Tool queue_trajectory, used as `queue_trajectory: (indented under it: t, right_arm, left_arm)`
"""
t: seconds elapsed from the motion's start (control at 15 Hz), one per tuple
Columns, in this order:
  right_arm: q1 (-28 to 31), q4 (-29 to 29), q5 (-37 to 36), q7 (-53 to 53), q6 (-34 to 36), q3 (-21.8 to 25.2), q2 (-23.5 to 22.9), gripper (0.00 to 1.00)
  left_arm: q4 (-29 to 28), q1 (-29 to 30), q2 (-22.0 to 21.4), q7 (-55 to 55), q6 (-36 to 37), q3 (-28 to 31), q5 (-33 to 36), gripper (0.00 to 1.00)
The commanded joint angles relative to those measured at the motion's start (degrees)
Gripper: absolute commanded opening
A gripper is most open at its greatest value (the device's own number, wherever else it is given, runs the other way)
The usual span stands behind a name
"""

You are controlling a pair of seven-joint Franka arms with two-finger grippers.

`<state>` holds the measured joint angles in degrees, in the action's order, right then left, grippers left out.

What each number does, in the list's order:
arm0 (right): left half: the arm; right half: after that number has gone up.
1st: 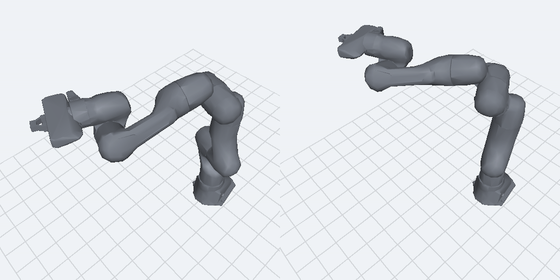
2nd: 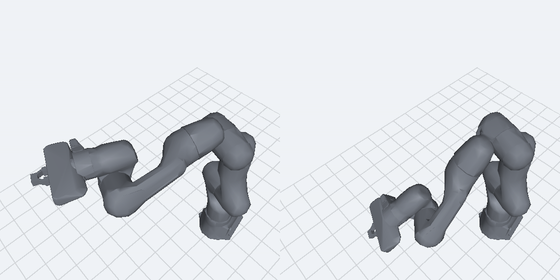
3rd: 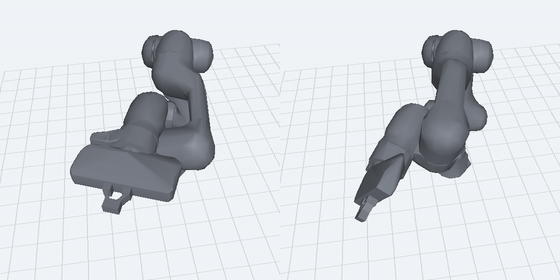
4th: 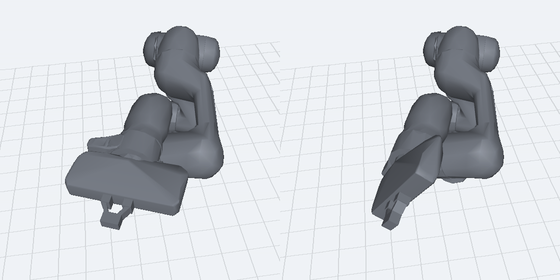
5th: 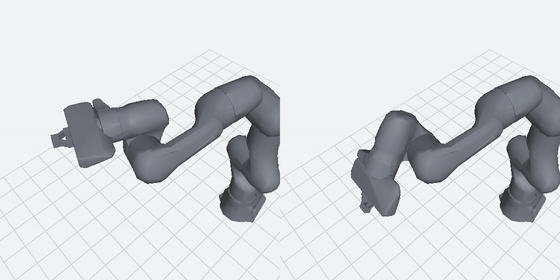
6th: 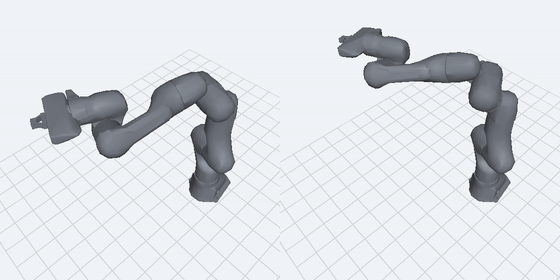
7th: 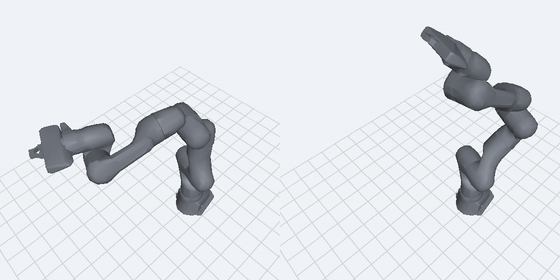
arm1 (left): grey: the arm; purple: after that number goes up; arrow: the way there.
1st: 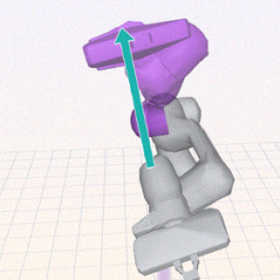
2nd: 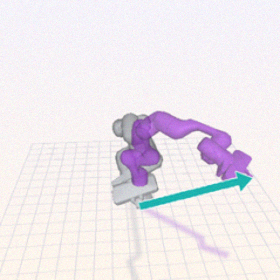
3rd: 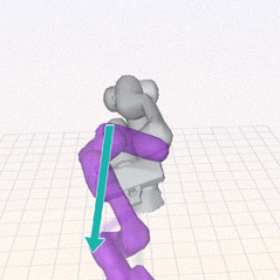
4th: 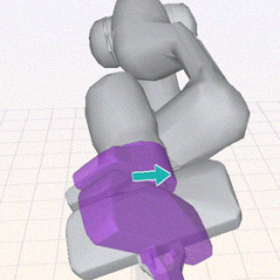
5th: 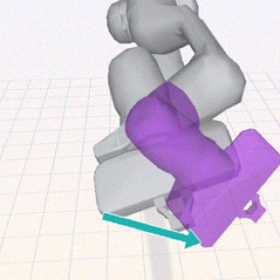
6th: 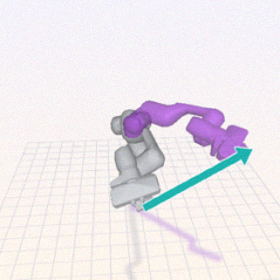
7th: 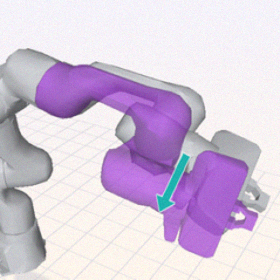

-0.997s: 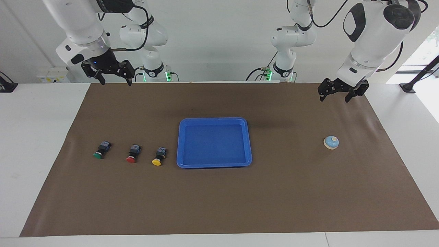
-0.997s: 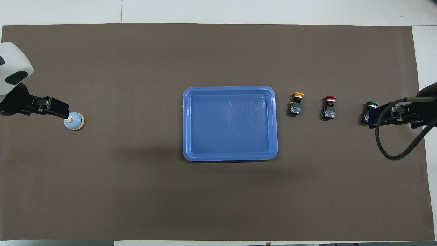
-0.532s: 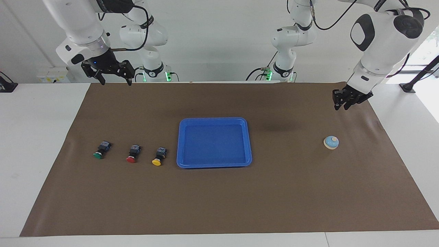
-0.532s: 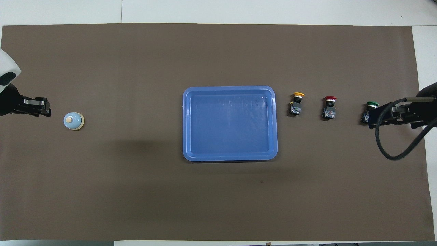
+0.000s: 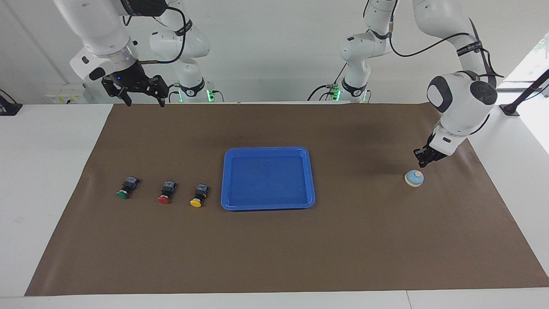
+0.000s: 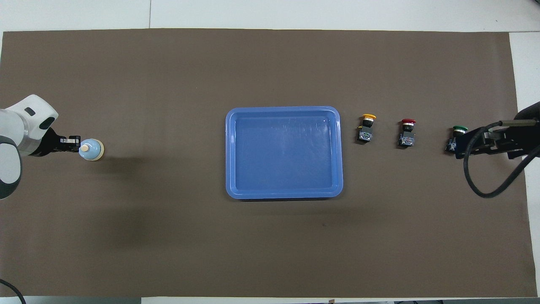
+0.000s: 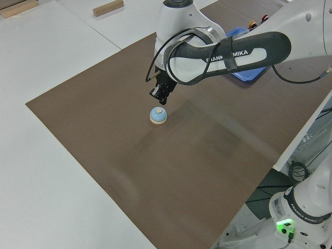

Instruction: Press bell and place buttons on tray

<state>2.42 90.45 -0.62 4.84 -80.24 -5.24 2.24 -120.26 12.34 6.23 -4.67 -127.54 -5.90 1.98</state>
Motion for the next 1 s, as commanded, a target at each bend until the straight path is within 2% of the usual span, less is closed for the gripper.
queue_trajectory:
  t: [0.0, 0.13, 0.4, 0.53, 0.73, 0.8, 0.86, 0.93]
  right_arm:
    - [0.83, -0.01, 0.79, -1.67, 1.05, -0.12, 0.31, 1.00]
    - [0.83, -0.01, 0.79, -1.67, 1.05, -0.12, 0.31, 1.00]
    - [0.83, -0.01, 0.79, -1.67, 1.05, -0.12, 0.31, 1.00]
    - [0.83, -0.01, 0.79, -1.76, 1.05, -0.12, 0.31, 1.00]
    - [0.48, -0.01, 0.79, -1.67, 1.13, -0.21, 0.31, 1.00]
    - [0.40, -0.01, 0.79, -1.76, 1.14, -0.21, 0.31, 1.00]
    - [0.39, -0.01, 0.79, -1.76, 1.14, -0.21, 0.39, 1.00]
    - [0.22, -0.01, 0.79, -1.67, 1.05, -0.30, 0.40, 1.00]
  left_arm:
    - [-1.29, 0.49, -0.43, -0.52, -2.10, -0.34, 0.65, 0.00]
    - [-1.29, 0.41, 2.37, -0.43, -3.84, -0.34, 0.65, 0.00]
    - [-3.22, 0.40, 4.49, -0.61, -7.98, -0.34, 0.65, 0.00]
    - [-1.82, 0.40, 4.67, -0.52, -6.24, -0.26, 0.65, 0.00]
    - [5.36, -0.12, 3.53, -0.52, 4.63, -0.34, 0.74, 0.02]
    - [8.26, -0.64, 2.57, -0.43, 9.37, -0.34, 0.74, 0.21]
    - [11.51, -1.26, 2.04, -0.34, 14.64, -0.60, 0.74, 0.48]
    - [13.89, -1.96, 1.42, -0.34, 19.13, -0.61, 0.74, 0.81]
